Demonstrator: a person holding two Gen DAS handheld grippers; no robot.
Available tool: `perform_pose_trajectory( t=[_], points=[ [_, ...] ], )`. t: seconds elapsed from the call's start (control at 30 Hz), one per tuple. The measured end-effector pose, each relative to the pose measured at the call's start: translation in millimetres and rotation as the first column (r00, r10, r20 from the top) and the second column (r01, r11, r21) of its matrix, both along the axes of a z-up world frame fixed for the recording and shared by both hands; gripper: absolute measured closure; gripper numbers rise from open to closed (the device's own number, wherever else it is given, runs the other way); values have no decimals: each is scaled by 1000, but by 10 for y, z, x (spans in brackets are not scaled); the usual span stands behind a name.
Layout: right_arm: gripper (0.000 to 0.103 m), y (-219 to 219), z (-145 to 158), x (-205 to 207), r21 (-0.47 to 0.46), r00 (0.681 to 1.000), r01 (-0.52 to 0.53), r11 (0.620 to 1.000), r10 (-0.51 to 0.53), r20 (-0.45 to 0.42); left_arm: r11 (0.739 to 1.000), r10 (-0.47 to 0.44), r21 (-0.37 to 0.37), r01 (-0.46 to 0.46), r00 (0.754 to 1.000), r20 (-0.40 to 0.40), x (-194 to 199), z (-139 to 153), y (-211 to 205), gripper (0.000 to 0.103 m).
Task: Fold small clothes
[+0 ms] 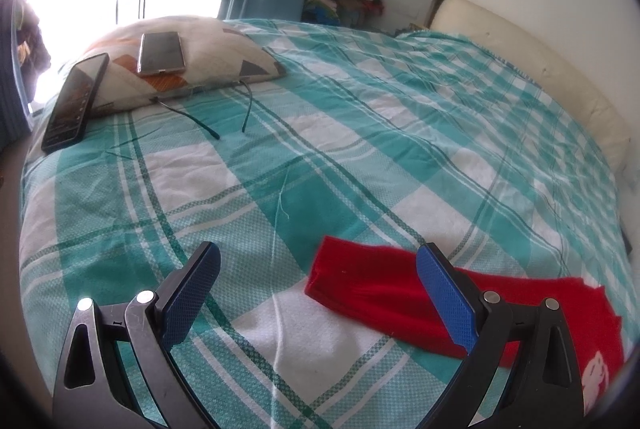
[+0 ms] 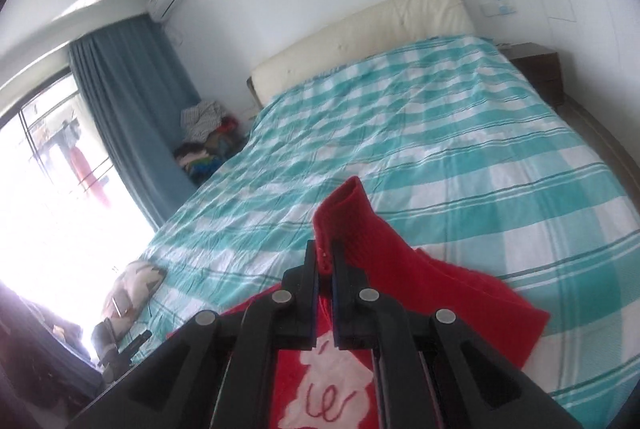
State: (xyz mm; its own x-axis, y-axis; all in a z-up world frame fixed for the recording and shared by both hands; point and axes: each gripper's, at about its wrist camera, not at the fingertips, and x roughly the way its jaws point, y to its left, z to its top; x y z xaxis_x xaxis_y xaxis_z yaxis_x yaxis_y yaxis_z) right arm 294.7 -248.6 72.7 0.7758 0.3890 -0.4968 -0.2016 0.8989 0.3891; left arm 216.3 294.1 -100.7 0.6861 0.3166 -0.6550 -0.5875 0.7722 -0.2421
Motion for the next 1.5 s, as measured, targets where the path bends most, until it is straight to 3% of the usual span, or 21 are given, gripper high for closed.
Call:
perform_pose_trajectory(
  t=[0.13,0.23,0.33,0.53,0.63,0.77,0.93,1.07,1.2,1.33,1.5],
  points=[
    [93,466,-638,278,-30,982,-130,991,124,-139,1000,8,4,-8,1000,-12,22,-23,16,4],
    [45,600,-1033,357,76,935,-259,963,270,-230,1000,1,4,-1,1000,-18,41,-34,-2,4],
    [44,515,-1119,315,125,921,-302,945,324,-217,1000,-5,23,5,1000,-10,42,-6,-35,4],
    [39,-338,-1135,31,95,963,-126,988,145,-228,999,-26,35,26,1000,1,62,31,-87,4],
    [38,-861,-1275,-304,-46,974,-9,999,-2,-227,998,-56,43,55,998,19,63,58,-149,4],
    [38,-1376,-1551,-916,-266,961,125,956,-183,-206,981,-190,39,188,980,61,90,111,-358,4],
    [38,-1758,-1818,-1590,-377,929,276,884,-346,-133,923,-375,116,367,925,57,172,159,-792,4],
    [27,-1937,-1936,-1839,-359,893,390,848,-443,-76,867,-474,183,463,881,15,195,140,-1107,4],
    [27,-2179,-2011,-1818,-279,865,441,853,-487,-120,832,-511,233,504,859,-34,207,94,-1303,4],
    [24,-2268,-2060,-1795,-229,868,440,868,-476,-140,832,-510,227,506,859,-46,245,62,-1339,4],
    [18,-2198,-2106,-1789,-254,872,427,868,-469,-136,842,-500,216,495,865,-33,236,74,-1314,4]
  ],
)
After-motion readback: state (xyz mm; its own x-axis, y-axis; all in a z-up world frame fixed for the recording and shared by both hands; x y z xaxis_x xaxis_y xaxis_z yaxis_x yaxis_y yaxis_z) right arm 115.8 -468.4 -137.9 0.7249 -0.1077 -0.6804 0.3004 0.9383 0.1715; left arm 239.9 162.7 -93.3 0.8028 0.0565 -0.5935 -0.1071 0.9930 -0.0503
